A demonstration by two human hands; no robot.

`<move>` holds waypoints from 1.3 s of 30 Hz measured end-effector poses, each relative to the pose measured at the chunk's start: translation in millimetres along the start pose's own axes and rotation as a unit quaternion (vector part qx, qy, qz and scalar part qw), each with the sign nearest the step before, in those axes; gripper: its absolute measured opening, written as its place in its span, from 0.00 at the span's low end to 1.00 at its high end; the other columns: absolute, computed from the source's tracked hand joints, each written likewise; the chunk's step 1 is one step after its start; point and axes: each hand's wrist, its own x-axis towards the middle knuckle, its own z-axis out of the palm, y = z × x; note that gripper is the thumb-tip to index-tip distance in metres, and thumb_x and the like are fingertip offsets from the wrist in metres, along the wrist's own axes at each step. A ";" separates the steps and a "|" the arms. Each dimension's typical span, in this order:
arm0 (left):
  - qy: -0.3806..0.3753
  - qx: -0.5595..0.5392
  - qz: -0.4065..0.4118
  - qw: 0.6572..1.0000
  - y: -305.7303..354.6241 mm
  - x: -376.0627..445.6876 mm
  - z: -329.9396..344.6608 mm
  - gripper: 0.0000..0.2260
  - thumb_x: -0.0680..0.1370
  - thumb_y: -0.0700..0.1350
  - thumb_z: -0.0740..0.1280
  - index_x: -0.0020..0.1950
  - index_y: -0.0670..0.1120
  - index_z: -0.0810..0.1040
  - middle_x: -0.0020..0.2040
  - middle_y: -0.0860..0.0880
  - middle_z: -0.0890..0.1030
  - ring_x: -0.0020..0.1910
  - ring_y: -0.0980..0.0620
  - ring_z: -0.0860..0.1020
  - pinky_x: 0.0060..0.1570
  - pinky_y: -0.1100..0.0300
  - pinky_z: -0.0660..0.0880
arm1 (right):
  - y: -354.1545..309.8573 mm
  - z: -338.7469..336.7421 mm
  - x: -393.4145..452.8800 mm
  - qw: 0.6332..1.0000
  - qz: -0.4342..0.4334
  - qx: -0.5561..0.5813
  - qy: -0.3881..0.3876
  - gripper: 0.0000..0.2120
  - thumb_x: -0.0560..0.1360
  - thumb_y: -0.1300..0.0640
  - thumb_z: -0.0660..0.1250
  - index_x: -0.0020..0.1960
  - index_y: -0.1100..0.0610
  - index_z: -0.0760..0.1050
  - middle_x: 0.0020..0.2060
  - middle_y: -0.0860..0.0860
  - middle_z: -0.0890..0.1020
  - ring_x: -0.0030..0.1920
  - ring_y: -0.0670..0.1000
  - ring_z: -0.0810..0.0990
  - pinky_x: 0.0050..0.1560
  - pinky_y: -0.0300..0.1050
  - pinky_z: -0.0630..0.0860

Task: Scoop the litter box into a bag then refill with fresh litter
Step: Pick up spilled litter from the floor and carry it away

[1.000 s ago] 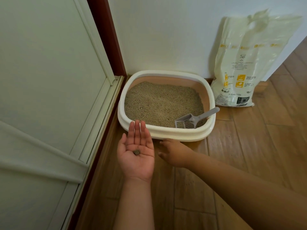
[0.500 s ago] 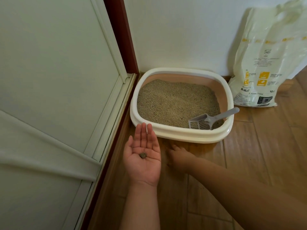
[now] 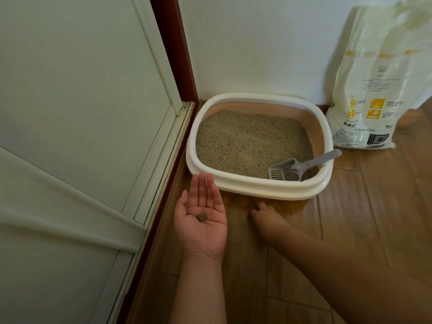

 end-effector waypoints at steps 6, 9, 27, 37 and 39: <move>0.003 0.009 0.010 1.000 4.6 0.0 1.1 0.18 0.84 0.46 0.60 0.69 0.39 0.78 0.67 0.41 0.82 0.66 0.44 0.81 0.64 0.52 0.77 | 0.6 3.0 -8.8 0.999 -0.027 -0.018 -0.027 0.18 0.80 0.62 0.61 0.70 0.55 0.72 0.65 0.55 0.73 0.66 0.58 0.73 0.66 0.52 0.72; 0.007 0.008 0.022 1.000 9.4 1.9 -1.0 0.18 0.84 0.46 0.60 0.68 0.39 0.79 0.67 0.41 0.82 0.65 0.45 0.82 0.63 0.52 0.78 | -11.6 -7.3 -11.6 0.994 -0.037 0.092 0.035 0.10 0.79 0.56 0.64 0.60 0.54 0.74 0.56 0.53 0.76 0.57 0.55 0.79 0.58 0.49 0.77; -0.031 0.031 0.002 0.999 9.5 6.9 -1.2 0.21 0.86 0.50 0.55 0.68 0.40 0.79 0.70 0.40 0.79 0.67 0.43 0.80 0.60 0.46 0.81 | -89.4 -103.1 -36.7 0.845 -0.356 0.251 0.311 0.08 0.76 0.53 0.74 0.52 0.56 0.82 0.46 0.48 0.84 0.47 0.48 0.77 0.50 0.48 0.77; 0.001 -0.028 0.034 0.999 17.8 3.9 -2.7 0.18 0.85 0.47 0.57 0.64 0.39 0.81 0.65 0.41 0.83 0.63 0.44 0.83 0.64 0.45 0.77 | -45.2 -63.2 4.7 0.950 -0.119 0.237 0.165 0.09 0.82 0.51 0.63 0.52 0.54 0.81 0.45 0.51 0.84 0.46 0.52 0.81 0.49 0.51 0.78; 0.001 -0.027 0.035 0.999 20.2 4.8 -2.5 0.19 0.85 0.48 0.57 0.65 0.39 0.81 0.65 0.41 0.83 0.63 0.44 0.83 0.64 0.46 0.77 | -36.8 -42.7 17.2 0.977 -0.125 0.151 0.078 0.11 0.81 0.53 0.62 0.57 0.55 0.80 0.54 0.54 0.83 0.55 0.55 0.81 0.56 0.50 0.77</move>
